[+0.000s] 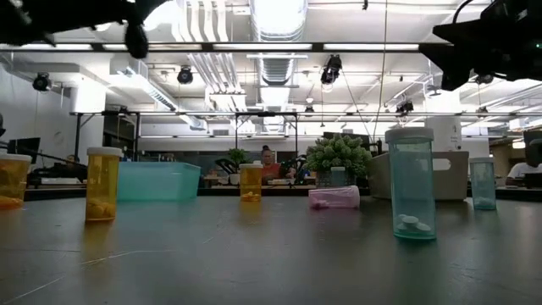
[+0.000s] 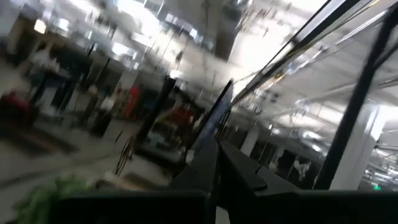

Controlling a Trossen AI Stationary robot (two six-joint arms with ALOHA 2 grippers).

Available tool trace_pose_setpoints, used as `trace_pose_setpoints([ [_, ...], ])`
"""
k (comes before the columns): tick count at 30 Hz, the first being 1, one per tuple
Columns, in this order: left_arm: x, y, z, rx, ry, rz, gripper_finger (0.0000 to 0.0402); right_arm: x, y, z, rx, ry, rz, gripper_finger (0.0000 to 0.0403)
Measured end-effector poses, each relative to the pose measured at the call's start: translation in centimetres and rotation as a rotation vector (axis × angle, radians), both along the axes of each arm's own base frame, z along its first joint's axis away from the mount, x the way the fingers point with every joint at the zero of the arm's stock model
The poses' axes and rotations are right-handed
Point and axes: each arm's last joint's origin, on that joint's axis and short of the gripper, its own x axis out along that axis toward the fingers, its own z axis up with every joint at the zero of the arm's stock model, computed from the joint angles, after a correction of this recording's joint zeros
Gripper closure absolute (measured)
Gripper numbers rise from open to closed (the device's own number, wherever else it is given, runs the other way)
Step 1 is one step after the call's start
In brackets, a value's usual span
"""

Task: Pick and place medicine bottles into bin by pill shape (circle, oval)
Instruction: Put the top orange capsule bottle into the green bin

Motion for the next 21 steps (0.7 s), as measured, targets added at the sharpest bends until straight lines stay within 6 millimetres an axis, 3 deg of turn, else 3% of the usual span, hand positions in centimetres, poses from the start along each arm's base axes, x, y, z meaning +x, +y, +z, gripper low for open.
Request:
trace_pose_setpoints([
  [9, 7.1, 1.9, 1.4, -0.135, 0.486, -0.002, 0.0402, -0.6, -0.7, 2.0, -0.02, -0.057, -0.307, 0.0202],
  [15, 11.7, 3.2, 0.9, -0.198, 0.824, -0.005, 0.0402, -0.7, -0.7, 2.3, -0.049, -0.055, -0.332, 0.0202],
  [21, 15.6, 4.3, 0.6, -0.103, 1.09, -0.05, 0.0402, -0.7, -0.7, 2.3, -0.102, -0.044, -0.348, 0.0202],
])
